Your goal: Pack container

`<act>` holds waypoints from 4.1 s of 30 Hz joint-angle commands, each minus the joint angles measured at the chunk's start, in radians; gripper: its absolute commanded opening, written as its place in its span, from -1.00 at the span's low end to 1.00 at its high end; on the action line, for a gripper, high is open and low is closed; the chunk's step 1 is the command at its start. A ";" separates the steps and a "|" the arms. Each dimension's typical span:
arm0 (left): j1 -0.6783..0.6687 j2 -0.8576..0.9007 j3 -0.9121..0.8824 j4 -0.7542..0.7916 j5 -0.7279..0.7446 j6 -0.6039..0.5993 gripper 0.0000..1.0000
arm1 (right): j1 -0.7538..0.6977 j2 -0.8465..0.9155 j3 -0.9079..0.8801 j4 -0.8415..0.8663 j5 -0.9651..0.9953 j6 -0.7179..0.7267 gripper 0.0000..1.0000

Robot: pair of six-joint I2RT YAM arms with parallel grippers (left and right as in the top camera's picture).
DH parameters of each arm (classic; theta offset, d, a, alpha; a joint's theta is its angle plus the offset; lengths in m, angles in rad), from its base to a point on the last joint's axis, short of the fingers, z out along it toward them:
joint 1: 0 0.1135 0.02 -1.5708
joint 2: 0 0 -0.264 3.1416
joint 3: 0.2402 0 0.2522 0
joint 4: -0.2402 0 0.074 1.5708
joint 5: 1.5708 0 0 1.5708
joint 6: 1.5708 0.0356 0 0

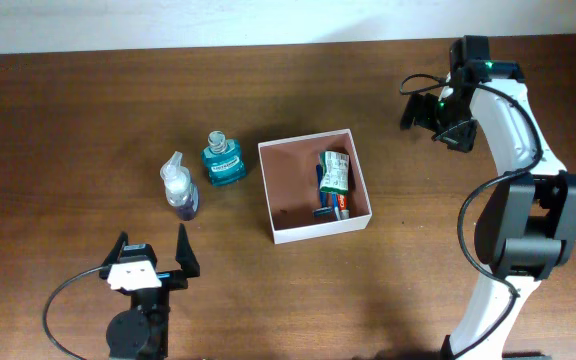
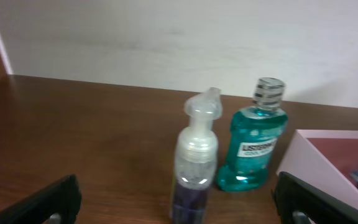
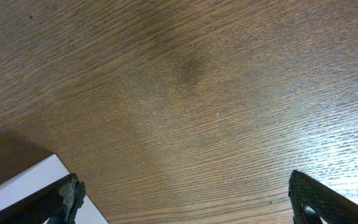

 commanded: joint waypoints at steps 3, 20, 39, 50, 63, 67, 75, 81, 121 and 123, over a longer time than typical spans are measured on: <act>0.006 -0.009 -0.006 0.019 -0.102 0.028 0.99 | -0.002 0.002 -0.007 0.001 0.016 0.002 0.97; 0.007 -0.008 0.022 0.054 -0.010 0.028 0.99 | -0.064 0.002 -0.007 0.002 0.016 0.002 0.97; 0.007 0.732 0.691 0.024 0.148 0.317 0.99 | -0.315 0.002 -0.007 0.004 0.016 0.002 0.97; 0.007 1.328 1.287 -0.293 0.564 0.398 0.99 | -0.314 0.002 -0.007 0.004 0.016 0.002 0.97; 0.007 1.337 1.319 -0.223 0.635 0.379 0.99 | -0.314 0.002 -0.007 0.004 0.016 0.002 0.97; 0.001 1.355 1.318 -0.244 0.633 0.369 0.99 | -0.314 0.002 -0.007 0.004 0.016 0.002 0.97; -0.011 1.369 1.342 -0.476 0.300 0.296 0.99 | -0.314 0.002 -0.007 0.004 0.016 0.002 0.97; -0.011 1.369 1.355 -0.694 0.256 0.296 0.99 | -0.314 0.002 -0.007 0.004 0.016 0.002 0.96; 0.111 1.623 1.354 -0.855 0.322 0.064 0.33 | -0.314 0.002 -0.007 0.003 0.016 0.002 0.97; 0.111 1.624 1.354 -0.855 0.322 0.063 0.26 | -0.314 0.002 -0.007 0.004 0.016 0.002 0.97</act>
